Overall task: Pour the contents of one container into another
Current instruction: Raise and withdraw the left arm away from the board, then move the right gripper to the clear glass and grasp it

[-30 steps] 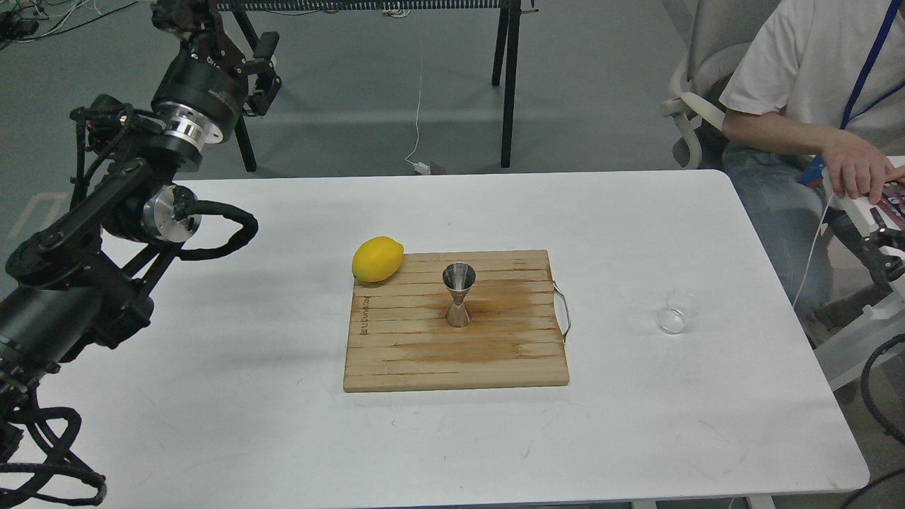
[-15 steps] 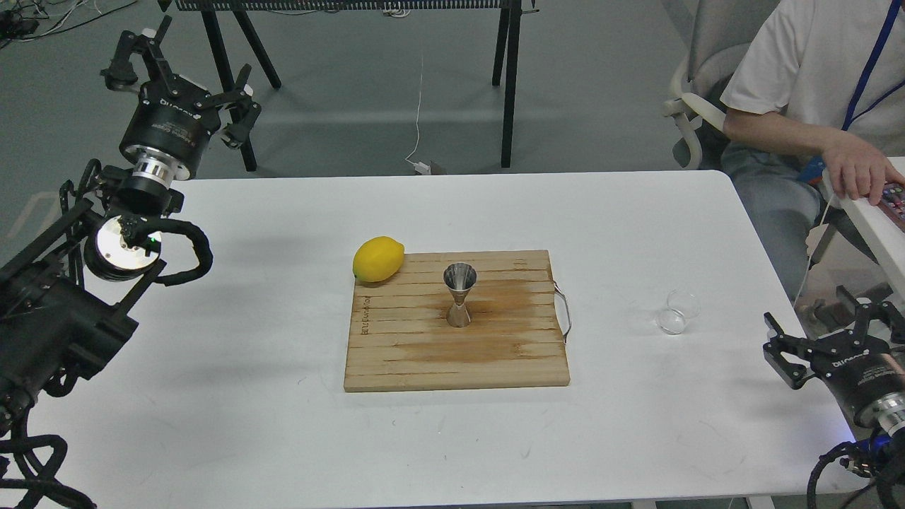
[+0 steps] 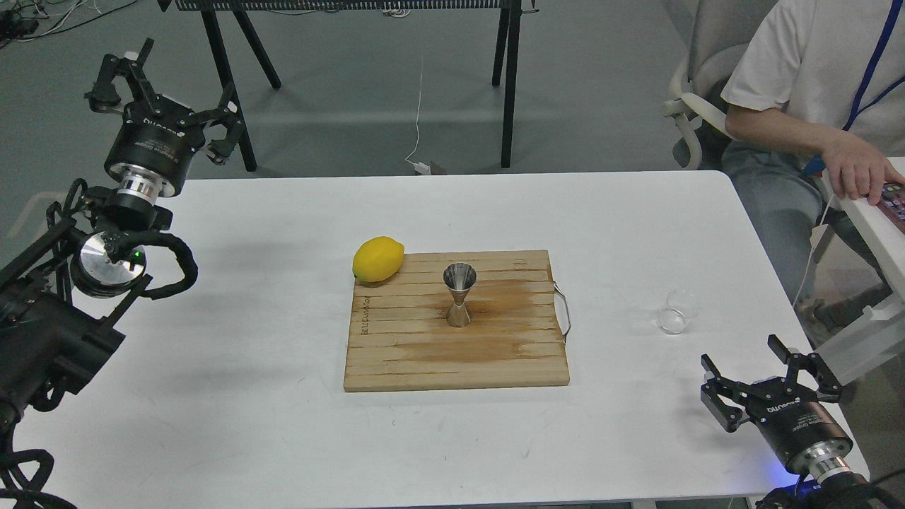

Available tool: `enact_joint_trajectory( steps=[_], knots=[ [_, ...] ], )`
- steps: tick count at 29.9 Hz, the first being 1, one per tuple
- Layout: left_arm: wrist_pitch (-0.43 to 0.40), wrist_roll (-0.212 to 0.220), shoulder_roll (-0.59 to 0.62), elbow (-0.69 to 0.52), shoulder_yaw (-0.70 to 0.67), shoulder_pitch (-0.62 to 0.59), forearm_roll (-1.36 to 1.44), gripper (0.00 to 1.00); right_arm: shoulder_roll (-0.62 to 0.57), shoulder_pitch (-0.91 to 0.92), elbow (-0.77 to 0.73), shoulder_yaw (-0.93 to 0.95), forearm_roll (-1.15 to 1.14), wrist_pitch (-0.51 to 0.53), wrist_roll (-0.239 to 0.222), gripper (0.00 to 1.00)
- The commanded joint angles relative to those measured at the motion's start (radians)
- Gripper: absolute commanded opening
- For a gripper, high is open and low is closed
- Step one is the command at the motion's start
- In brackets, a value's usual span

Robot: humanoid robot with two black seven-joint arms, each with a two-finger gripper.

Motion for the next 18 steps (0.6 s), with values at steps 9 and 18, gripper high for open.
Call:
enact_joint_trajectory(
  steps=[9,18],
  knots=[
    [-0.007,-0.002,0.049,-0.011,-0.001,0.023,0.003,1.0,0.02,0.084,0.05,0.051,0.004,-0.091,0.011,1.0],
    [-0.007,-0.002,0.069,-0.011,-0.001,0.023,0.003,1.0,0.04,0.086,0.042,-0.003,-0.006,-0.096,-0.009,1.0]
  ],
)
